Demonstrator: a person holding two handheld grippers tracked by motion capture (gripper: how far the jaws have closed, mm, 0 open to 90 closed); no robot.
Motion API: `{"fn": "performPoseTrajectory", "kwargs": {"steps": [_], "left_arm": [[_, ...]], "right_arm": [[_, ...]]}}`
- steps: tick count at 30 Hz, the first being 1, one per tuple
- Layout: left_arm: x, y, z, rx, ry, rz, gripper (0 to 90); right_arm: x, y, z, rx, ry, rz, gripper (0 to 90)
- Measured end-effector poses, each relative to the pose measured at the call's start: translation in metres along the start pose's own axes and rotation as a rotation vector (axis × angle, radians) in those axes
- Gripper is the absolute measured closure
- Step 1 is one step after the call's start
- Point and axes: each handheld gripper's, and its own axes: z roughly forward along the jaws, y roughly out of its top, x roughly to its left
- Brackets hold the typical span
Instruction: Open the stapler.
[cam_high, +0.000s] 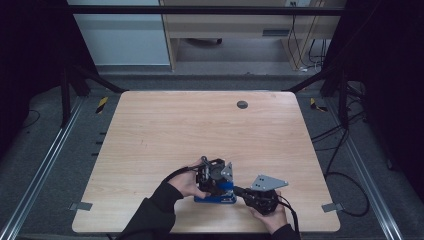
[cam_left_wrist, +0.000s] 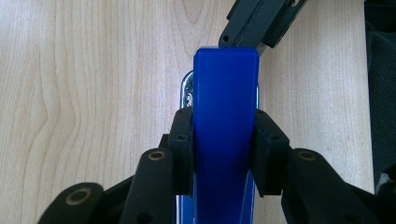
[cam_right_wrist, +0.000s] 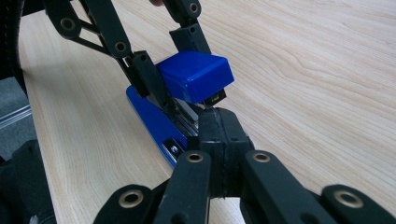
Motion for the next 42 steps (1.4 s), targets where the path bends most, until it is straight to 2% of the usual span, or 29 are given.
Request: {"fn": "performPoseTrajectory", "kwargs": {"steps": [1, 7, 11, 19, 25, 30, 34, 35, 37, 40, 42], "left_arm": [[0.0, 0.0, 0.0, -0.006, -0.002, -0.009, 59.8], [-0.001, -0.002, -0.009, -0.036, 0.023, -0.02, 51.8], [-0.004, -0.01, -0.021, -0.069, 0.035, -0.036, 50.3], [-0.004, -0.039, -0.042, -0.051, 0.069, -0.071, 48.5], [-0.005, -0.05, -0.048, -0.052, 0.075, -0.086, 48.4], [-0.004, -0.046, -0.049, -0.04, 0.063, -0.077, 47.5], [-0.003, -0.039, -0.05, -0.014, 0.06, -0.054, 46.8], [-0.004, -0.038, -0.05, -0.02, 0.059, -0.061, 46.6], [-0.002, -0.036, -0.05, 0.001, 0.061, -0.045, 46.1], [-0.002, -0.033, -0.048, -0.002, 0.054, -0.052, 45.8], [-0.002, -0.03, -0.047, 0.014, 0.053, -0.038, 45.6]], "right_arm": [[0.0, 0.0, 0.0, -0.007, 0.006, 0.002, 90.0], [0.0, 0.001, 0.0, -0.014, 0.012, 0.007, 90.0], [0.0, 0.002, -0.001, -0.02, 0.015, 0.002, 90.0], [0.0, 0.008, -0.001, -0.034, 0.022, -0.017, 90.0], [0.003, 0.014, -0.001, -0.046, 0.031, -0.026, 90.0], [0.005, 0.018, 0.001, -0.037, 0.037, -0.04, 90.0], [0.006, 0.019, 0.0, -0.043, 0.039, -0.041, 90.0], [0.006, 0.019, 0.0, -0.043, 0.039, -0.041, 90.0], [0.006, 0.02, 0.0, -0.044, 0.041, -0.045, 90.0], [0.006, 0.02, 0.0, -0.045, 0.042, -0.046, 90.0], [0.007, 0.021, 0.001, -0.047, 0.043, -0.047, 90.0]]}}
